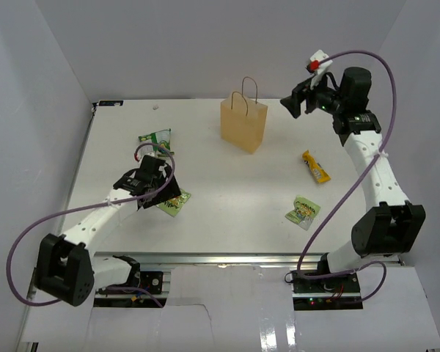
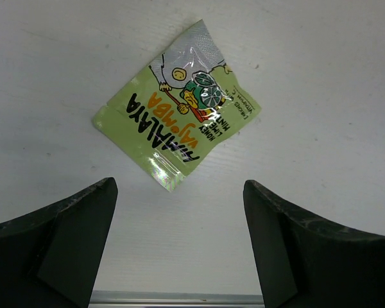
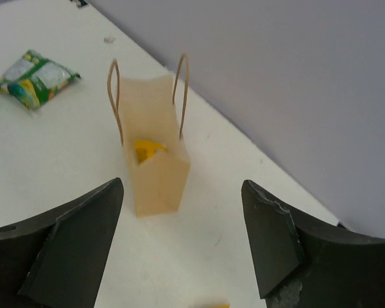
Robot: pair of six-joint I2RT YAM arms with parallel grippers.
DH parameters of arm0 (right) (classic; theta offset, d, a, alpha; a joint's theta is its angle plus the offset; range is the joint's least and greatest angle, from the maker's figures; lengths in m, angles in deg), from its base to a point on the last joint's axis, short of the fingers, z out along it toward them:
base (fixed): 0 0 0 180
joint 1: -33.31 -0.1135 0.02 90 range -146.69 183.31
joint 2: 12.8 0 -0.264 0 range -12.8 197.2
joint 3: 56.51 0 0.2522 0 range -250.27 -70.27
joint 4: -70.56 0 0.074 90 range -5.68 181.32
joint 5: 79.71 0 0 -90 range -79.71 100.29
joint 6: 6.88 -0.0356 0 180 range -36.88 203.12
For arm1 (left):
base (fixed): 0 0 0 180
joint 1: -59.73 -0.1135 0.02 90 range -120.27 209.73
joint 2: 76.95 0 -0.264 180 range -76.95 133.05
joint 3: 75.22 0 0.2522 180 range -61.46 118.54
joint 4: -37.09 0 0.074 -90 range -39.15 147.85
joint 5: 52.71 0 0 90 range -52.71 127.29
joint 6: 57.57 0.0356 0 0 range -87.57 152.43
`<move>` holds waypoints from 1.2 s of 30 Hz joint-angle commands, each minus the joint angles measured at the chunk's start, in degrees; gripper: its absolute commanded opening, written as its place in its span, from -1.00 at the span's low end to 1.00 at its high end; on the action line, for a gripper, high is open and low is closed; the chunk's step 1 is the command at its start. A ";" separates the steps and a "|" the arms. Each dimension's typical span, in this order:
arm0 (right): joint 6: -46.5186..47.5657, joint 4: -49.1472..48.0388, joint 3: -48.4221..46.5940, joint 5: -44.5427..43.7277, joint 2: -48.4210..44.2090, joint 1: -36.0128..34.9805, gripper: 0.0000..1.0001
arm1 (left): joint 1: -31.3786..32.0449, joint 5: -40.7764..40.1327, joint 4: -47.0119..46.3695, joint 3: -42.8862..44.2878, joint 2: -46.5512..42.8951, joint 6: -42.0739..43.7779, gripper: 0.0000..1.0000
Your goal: Place the snacks into the paper bag
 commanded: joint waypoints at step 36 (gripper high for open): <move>22.44 28.94 32.19 22.96 -8.62 -16.66 0.72 | 0.26 15.43 -8.98 4.50 30.18 19.06 -0.49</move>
